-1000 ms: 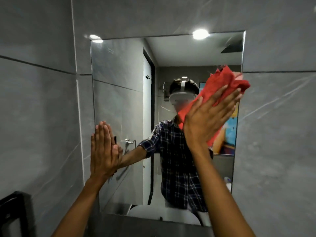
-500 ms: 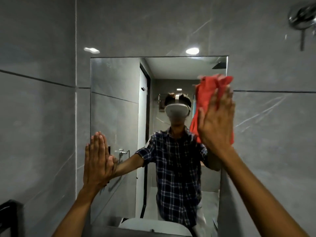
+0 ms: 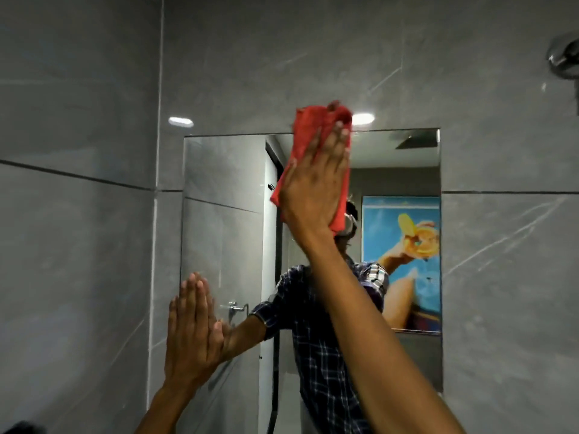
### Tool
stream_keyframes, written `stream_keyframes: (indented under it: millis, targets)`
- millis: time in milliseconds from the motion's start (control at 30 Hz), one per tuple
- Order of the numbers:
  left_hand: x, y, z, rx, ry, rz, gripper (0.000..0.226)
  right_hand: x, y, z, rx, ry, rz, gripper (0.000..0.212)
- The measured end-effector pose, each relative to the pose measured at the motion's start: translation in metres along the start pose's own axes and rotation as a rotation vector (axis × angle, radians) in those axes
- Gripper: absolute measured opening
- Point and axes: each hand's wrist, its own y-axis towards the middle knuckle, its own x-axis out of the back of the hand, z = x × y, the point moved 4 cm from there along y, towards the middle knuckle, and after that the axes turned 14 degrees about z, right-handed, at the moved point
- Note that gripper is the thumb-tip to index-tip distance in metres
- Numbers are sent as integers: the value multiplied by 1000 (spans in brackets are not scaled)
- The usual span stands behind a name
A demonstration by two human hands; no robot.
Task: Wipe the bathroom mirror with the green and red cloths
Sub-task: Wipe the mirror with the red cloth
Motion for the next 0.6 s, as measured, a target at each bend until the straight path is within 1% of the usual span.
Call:
stream_keyframes:
  millis: [100,200,300,400,467,533,600]
  targets:
    - [1,0,-5,19,-2,18,73,-41,-18,60,114,47,94,73]
    - [5,1,-6,27,3,-7,76,-79,-43,118,244,79,230,74]
    - [7,-1,-7,7,-4,-43,77,-101,-62,144,371,18,298,76]
    - [7,-2,-8,17,21,-24,78,-102,-79,129,542,-69,363,75]
    - [8,-1,-8,22,47,-12,77,-92,-97,98,633,-114,391,73]
    - [8,-1,-10,25,59,-1,75,-75,-117,49,597,-144,397,72]
    - [8,-2,-9,24,56,-2,74,-47,-133,-14,462,-172,361,73]
